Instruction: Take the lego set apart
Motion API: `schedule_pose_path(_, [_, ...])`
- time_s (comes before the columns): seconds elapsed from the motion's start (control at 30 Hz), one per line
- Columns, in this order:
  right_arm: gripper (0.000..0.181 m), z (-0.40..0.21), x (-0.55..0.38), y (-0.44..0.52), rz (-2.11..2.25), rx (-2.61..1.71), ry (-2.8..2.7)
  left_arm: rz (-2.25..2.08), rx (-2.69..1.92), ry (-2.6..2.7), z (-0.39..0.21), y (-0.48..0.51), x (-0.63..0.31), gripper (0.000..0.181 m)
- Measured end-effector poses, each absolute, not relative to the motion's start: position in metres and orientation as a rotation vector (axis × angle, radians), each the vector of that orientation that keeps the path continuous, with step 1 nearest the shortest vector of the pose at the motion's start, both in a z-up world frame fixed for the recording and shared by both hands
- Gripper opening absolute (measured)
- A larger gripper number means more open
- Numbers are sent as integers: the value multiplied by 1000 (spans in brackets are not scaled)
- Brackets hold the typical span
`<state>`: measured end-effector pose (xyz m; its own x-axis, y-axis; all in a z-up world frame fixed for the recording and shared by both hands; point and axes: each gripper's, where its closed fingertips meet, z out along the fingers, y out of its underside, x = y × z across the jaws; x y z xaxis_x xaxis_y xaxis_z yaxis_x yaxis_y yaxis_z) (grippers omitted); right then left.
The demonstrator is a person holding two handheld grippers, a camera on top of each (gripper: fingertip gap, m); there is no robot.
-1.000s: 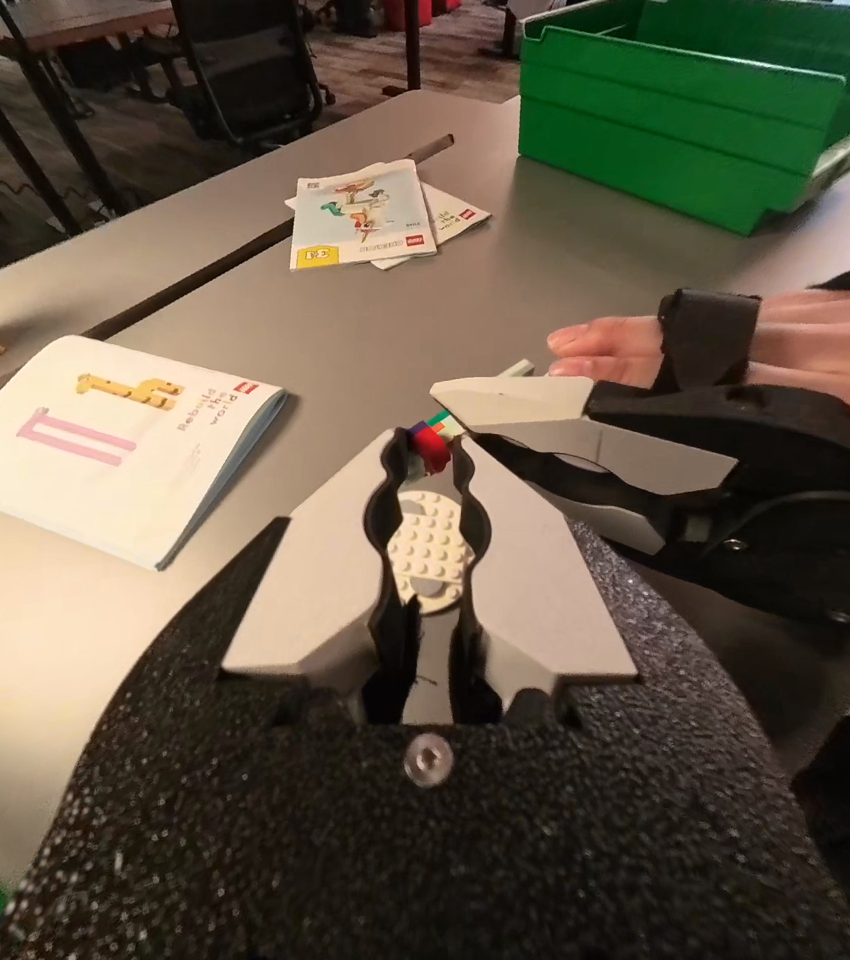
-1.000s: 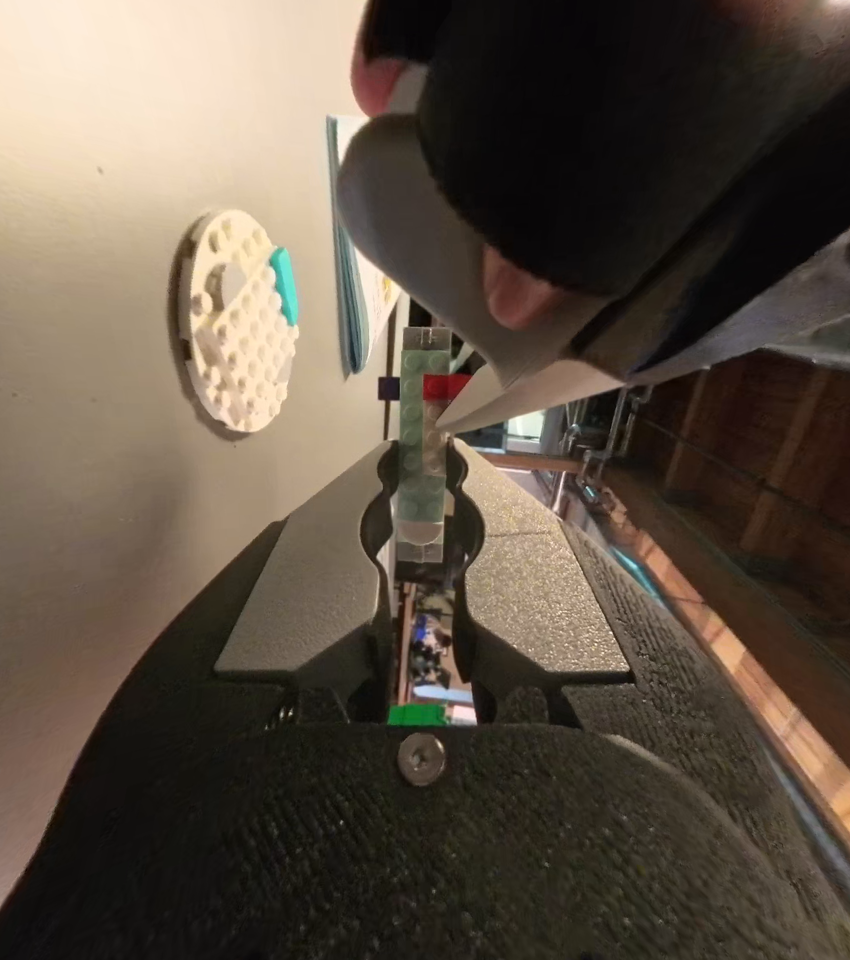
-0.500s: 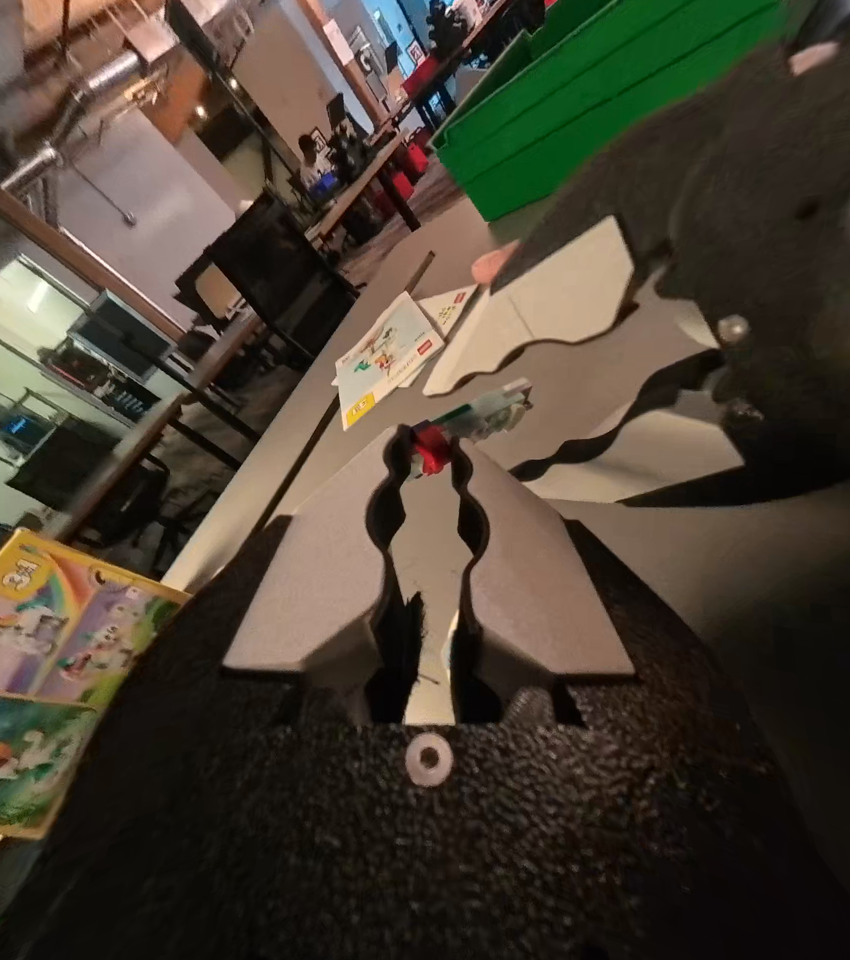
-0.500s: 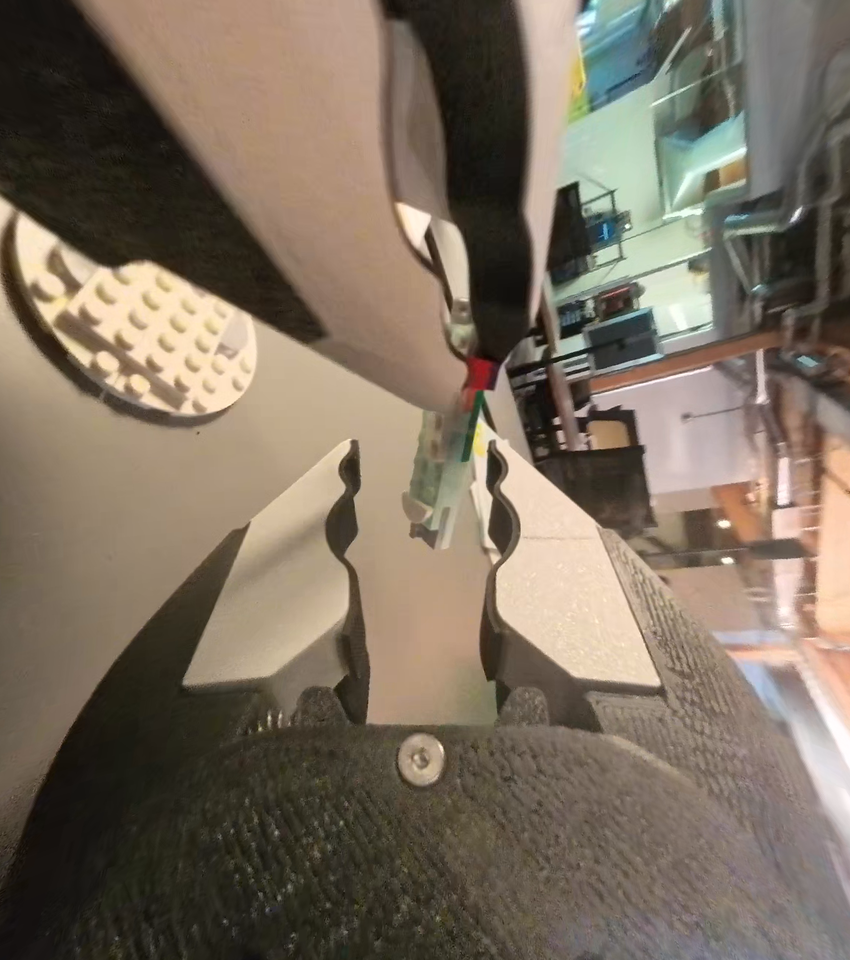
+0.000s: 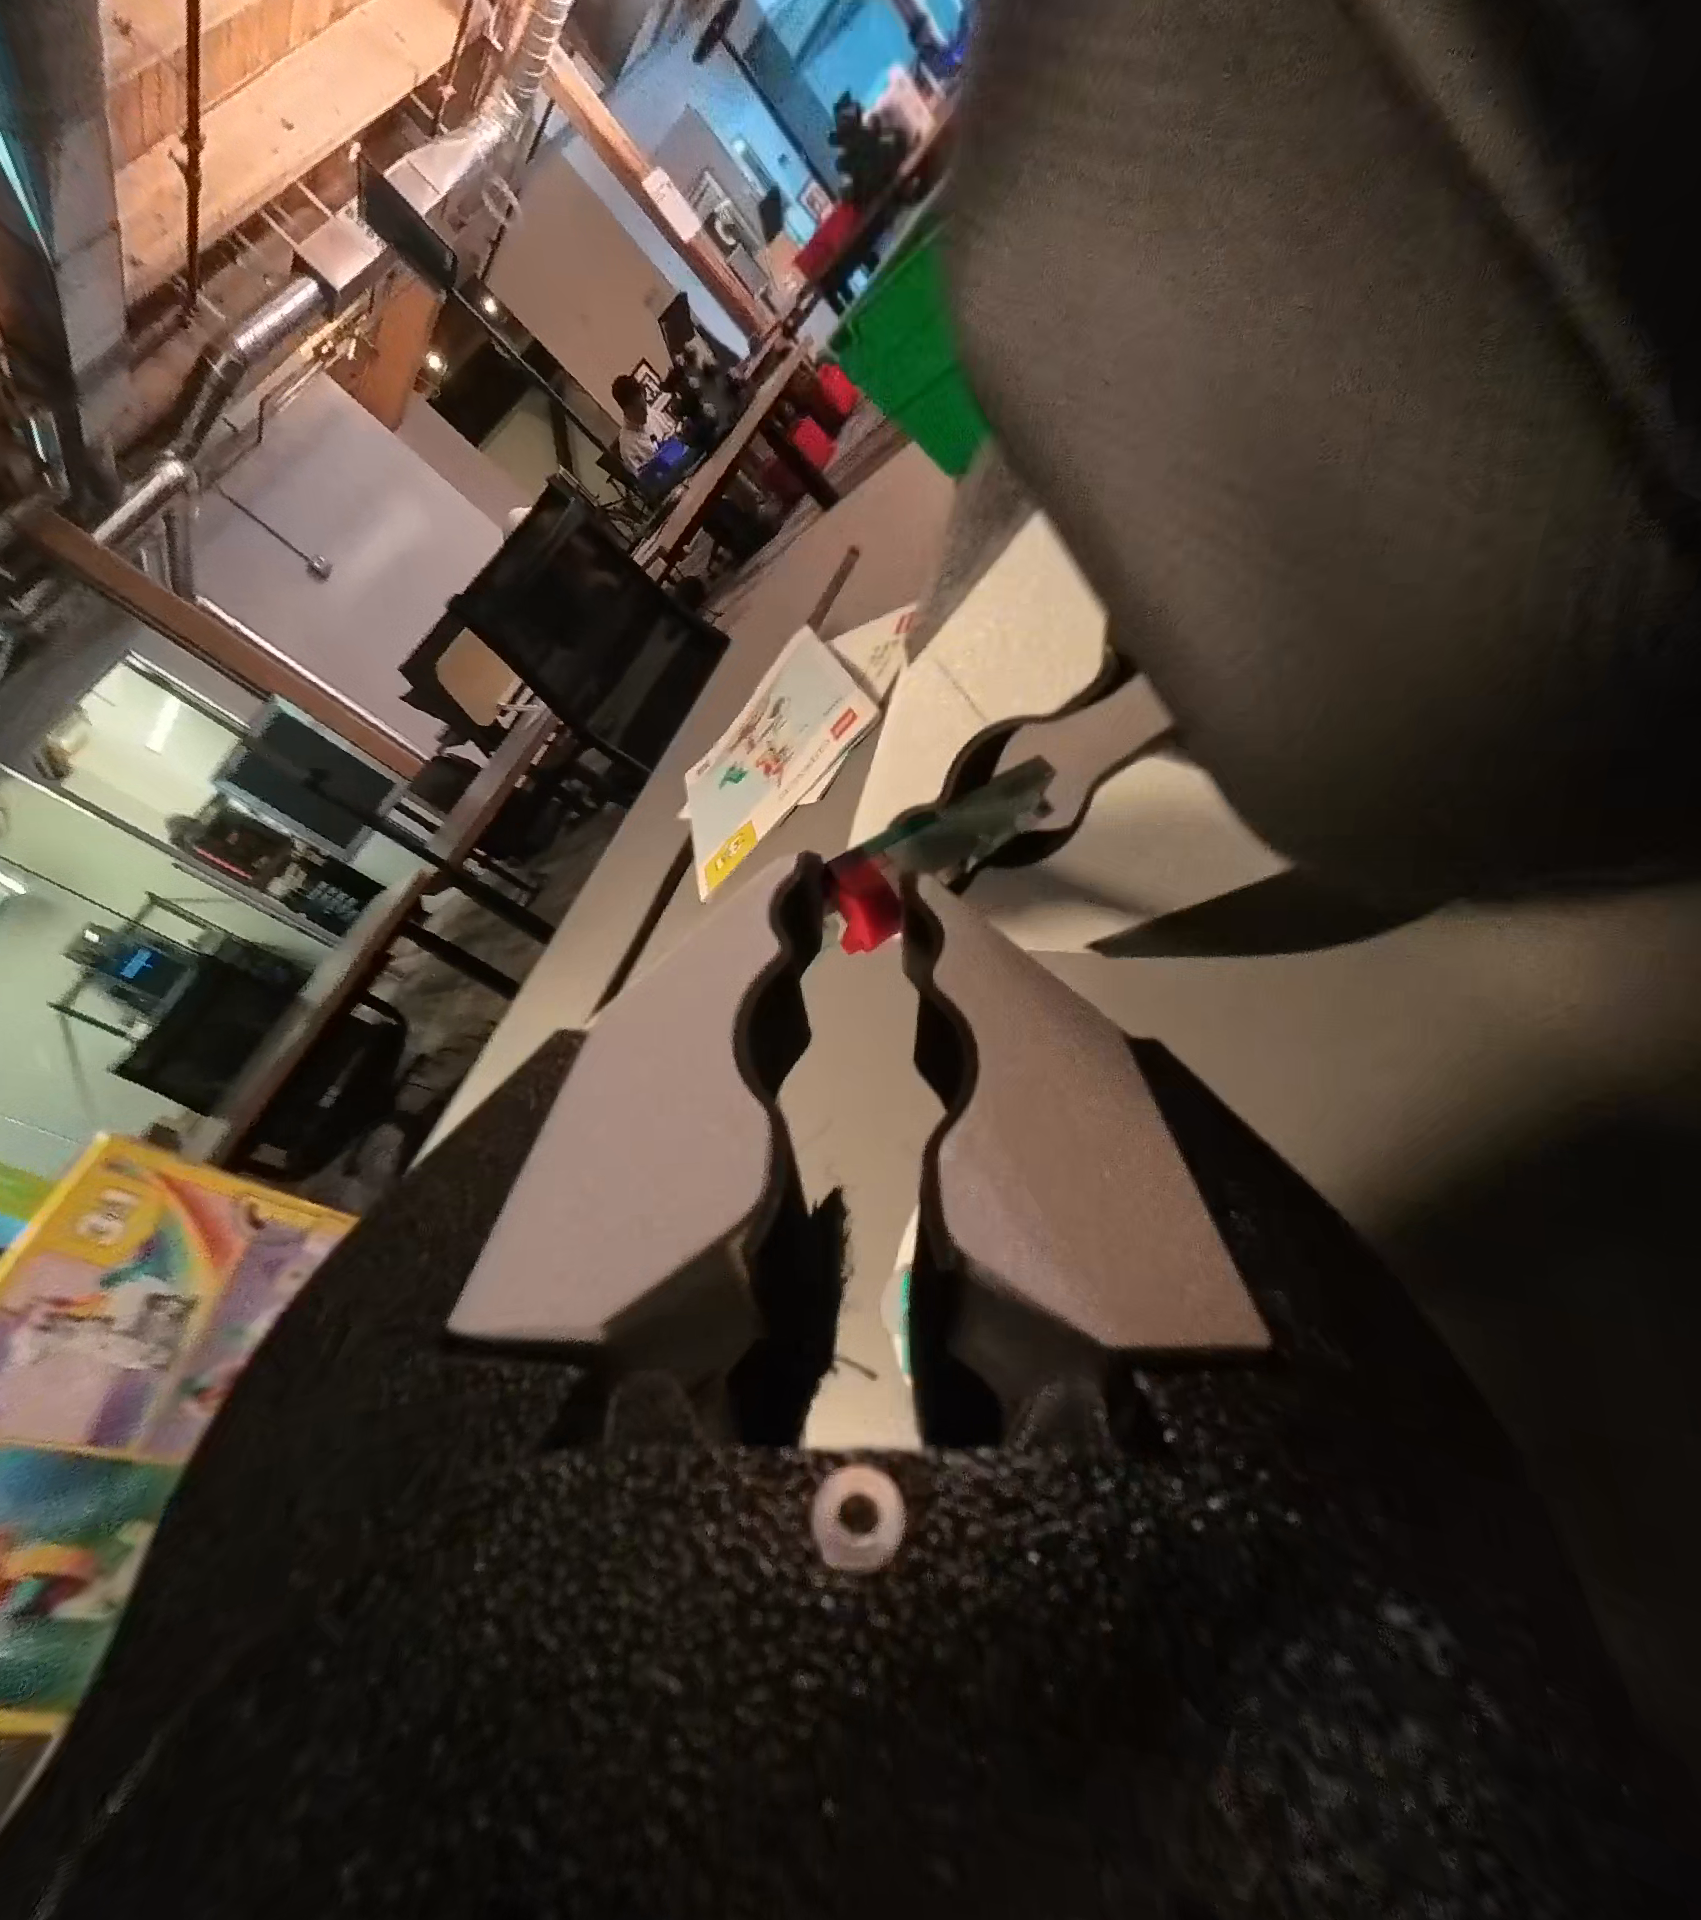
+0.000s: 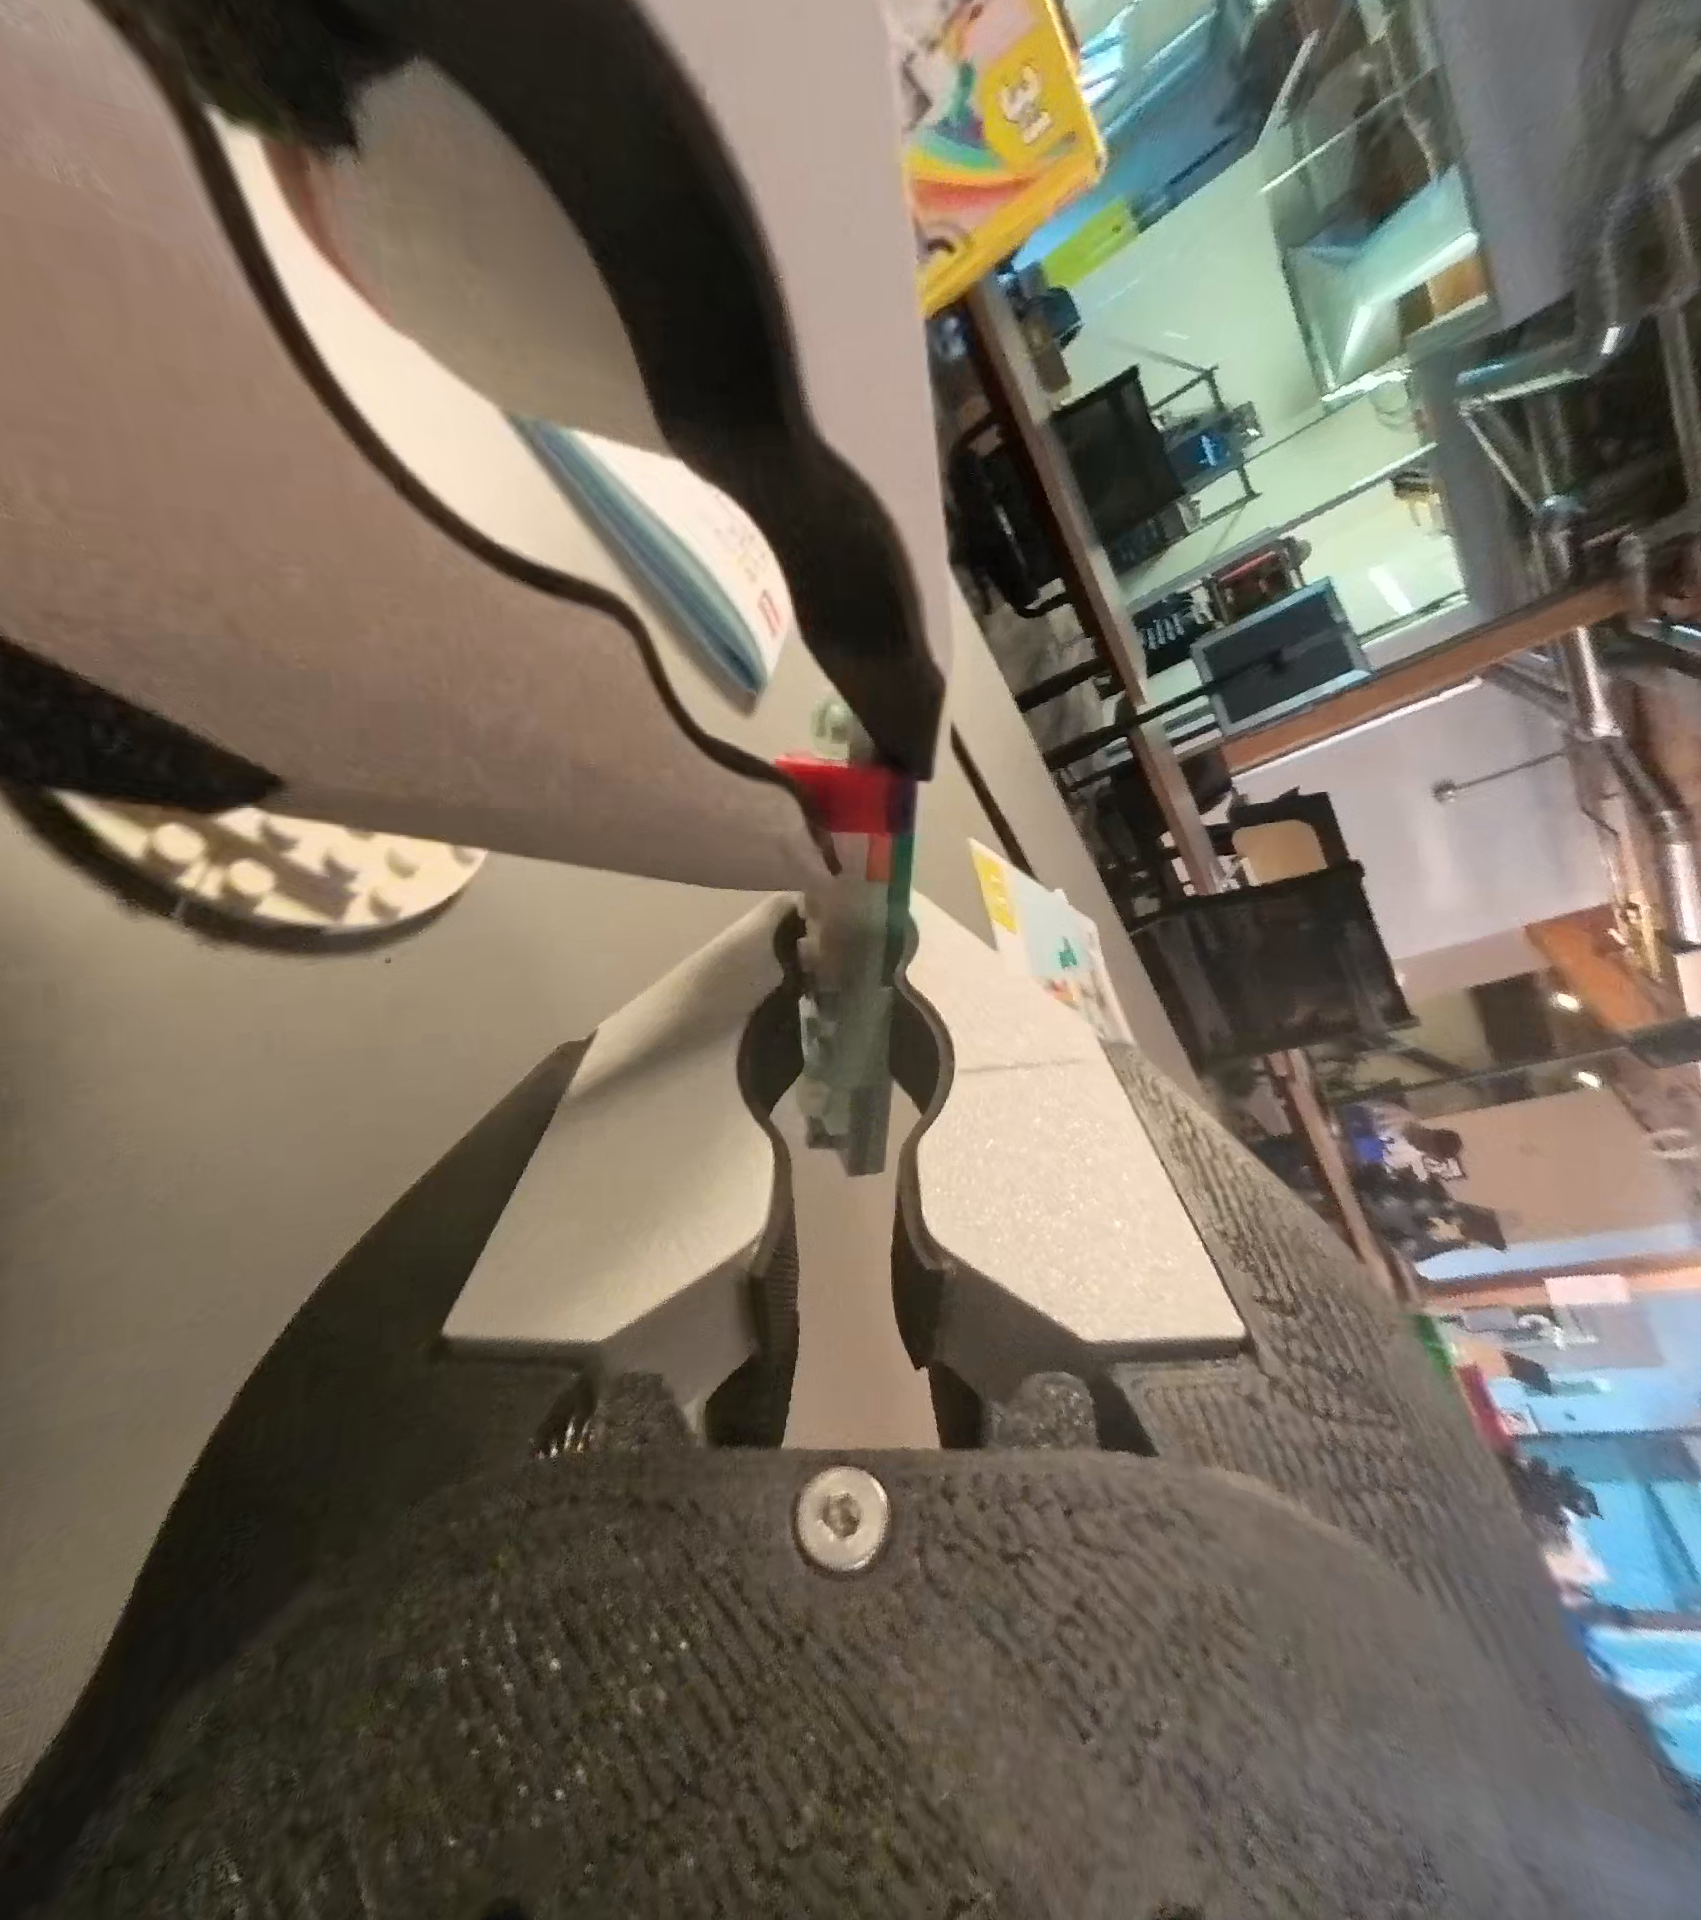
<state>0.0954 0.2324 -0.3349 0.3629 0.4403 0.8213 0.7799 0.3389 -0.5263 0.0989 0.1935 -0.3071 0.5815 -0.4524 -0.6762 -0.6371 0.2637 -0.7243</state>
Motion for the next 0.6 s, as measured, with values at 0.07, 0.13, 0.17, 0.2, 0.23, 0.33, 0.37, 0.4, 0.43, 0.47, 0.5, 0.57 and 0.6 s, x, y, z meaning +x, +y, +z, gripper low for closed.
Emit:
schedule_pose_path(0.07, [8, -333, 93, 237, -370, -1286, -1242, 125, -1391, 977, -306, 197, 95, 12])
schedule_pose_path(0.13, [8, -331, 89, 242, -403, -1284, -1223, 118, -1410, 928, -304, 201, 89, 12])
schedule_pose_path(0.17, [8, -330, 87, 244, -419, -1285, -1211, 109, -1419, 893, -302, 202, 86, 13])
schedule_pose_path(0.2, [8, -329, 85, 247, -431, -1294, -1200, 100, -1422, 854, -298, 203, 81, 14])
schedule_pose_path(0.23, [8, -329, 83, 249, -430, -1306, -1187, 92, -1422, 816, -294, 204, 77, 16])
schedule_pose_path(0.33, [8, -326, 79, 251, -403, -1335, -1145, 47, -1439, 751, -290, 205, 68, 21])
schedule_pose_path(0.37, [8, -325, 78, 251, -395, -1341, -1136, 39, -1449, 737, -291, 206, 65, 23])
schedule_pose_path(0.4, [8, -324, 78, 251, -396, -1347, -1128, 30, -1458, 732, -292, 206, 64, 24])
schedule_pose_path(0.43, [8, -324, 79, 251, -397, -1354, -1123, 16, -1461, 739, -292, 206, 66, 25])
schedule_pose_path(0.47, [8, -325, 78, 251, -387, -1363, -1119, 15, -1460, 747, -293, 206, 67, 25])
schedule_pose_path(0.5, [8, -325, 78, 251, -374, -1374, -1116, 33, -1456, 764, -294, 206, 67, 24])
schedule_pose_path(0.57, [8, -326, 79, 249, -349, -1391, -1110, 93, -1438, 814, -296, 205, 70, 21])
schedule_pose_path(0.6, [8, -327, 79, 248, -336, -1405, -1107, 123, -1424, 836, -296, 205, 71, 19])
